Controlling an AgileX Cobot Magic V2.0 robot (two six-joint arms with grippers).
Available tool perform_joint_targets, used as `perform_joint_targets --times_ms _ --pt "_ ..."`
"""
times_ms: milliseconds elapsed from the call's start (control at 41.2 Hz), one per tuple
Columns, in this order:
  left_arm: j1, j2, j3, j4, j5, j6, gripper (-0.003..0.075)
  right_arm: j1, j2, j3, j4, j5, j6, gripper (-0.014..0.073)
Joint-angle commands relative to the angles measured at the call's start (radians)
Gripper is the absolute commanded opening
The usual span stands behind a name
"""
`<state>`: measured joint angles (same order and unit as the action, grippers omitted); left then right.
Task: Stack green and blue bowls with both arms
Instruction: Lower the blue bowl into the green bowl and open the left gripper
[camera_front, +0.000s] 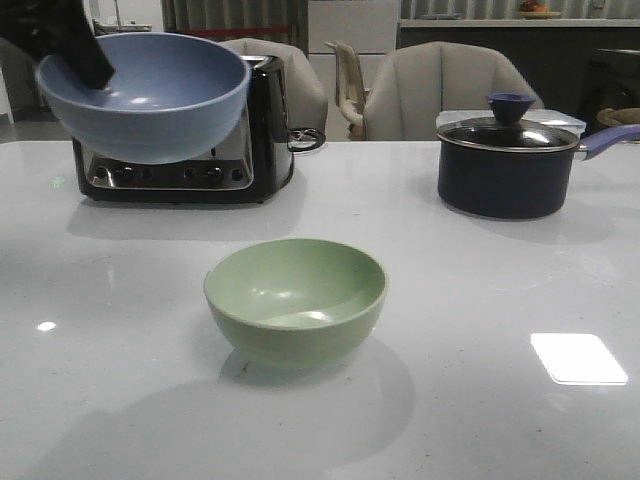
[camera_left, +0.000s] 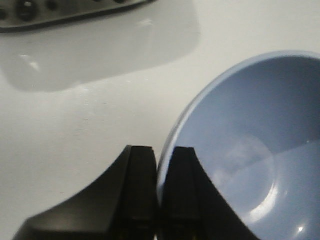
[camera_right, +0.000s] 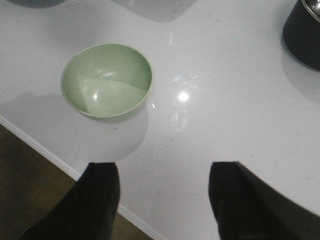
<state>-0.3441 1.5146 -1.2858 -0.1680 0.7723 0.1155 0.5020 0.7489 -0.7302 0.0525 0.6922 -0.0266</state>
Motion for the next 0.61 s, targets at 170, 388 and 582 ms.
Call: perform_joint_targets --times_ms 170,388,582 --pt "-0.144 0.019 -0.028 -0.144 -0.033 0.068 0.0102 0.000 -0.005 -0.028 -0.007 -0.061 -0.007 0.0505" --pt "-0.180 0.119 -0.028 -0.145 -0.116 0.068 0.0102 0.000 -0.005 -0.028 -0.007 -0.061 -0.007 0.0505" --pt "-0.168 0.201 -0.028 -0.182 -0.169 0.059 0.0102 0.000 -0.005 -0.028 -0.007 -0.061 -0.007 0.0505"
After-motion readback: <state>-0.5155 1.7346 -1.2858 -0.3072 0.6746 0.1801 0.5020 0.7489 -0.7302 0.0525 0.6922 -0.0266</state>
